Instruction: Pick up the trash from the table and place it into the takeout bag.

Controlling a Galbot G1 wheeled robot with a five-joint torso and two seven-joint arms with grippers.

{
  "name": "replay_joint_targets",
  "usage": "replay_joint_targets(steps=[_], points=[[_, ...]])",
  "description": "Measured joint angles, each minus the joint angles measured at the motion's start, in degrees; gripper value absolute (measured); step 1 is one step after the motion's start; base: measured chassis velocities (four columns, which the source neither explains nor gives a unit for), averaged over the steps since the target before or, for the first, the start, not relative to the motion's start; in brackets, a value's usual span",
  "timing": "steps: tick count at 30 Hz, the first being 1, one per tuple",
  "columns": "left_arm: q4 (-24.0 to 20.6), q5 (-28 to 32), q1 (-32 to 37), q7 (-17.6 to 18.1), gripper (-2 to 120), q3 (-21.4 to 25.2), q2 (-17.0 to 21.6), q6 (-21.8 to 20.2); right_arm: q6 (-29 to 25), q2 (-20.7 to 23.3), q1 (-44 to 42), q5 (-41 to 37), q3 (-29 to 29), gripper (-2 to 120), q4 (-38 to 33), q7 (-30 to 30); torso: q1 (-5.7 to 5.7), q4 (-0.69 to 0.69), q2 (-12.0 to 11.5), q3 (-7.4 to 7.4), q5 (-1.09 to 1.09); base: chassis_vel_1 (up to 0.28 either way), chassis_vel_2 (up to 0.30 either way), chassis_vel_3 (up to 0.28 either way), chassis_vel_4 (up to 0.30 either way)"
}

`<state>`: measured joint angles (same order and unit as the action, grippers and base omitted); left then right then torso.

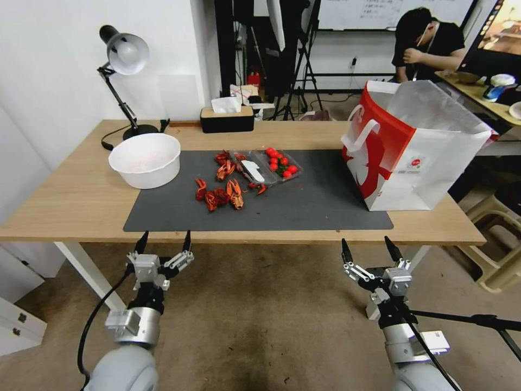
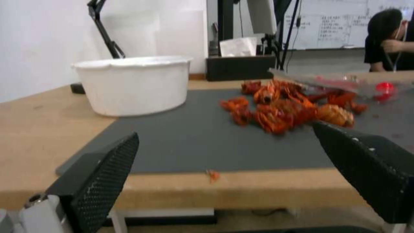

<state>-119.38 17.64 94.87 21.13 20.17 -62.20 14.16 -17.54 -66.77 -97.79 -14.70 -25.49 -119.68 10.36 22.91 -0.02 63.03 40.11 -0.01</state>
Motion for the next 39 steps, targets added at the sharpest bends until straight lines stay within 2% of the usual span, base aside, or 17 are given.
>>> replay_joint_targets(steps=[3, 11, 39], points=[[0.7, -1.2, 0.8, -0.1, 100, -0.6, -1.3, 0.5, 0.9, -0.8, 1.5, 0.0, 1.0, 100, -0.1, 0.4, 0.0, 0.03, 0.0, 0.0, 0.01, 0.0, 0.0, 0.0, 0.0], [2.7, -0.8, 0.4, -0.5, 100, -0.3, -1.6, 2.4, 2.0, -0.7, 1.5, -1.6, 1.9, 100, -0.1, 1.4, 0.01, 0.02, 0.0, 0.0, 0.01, 0.0, 0.0, 0.0, 0.0], [3.6, -1.2, -0.2, -0.4, 100, -1.3, -2.2, 2.6, 2.6, -0.7, 0.0, -2.6, 1.8, 100, -0.3, 1.7, 0.01, 0.02, 0.0, 0.0, 0.01, 0.0, 0.0, 0.0, 0.0]])
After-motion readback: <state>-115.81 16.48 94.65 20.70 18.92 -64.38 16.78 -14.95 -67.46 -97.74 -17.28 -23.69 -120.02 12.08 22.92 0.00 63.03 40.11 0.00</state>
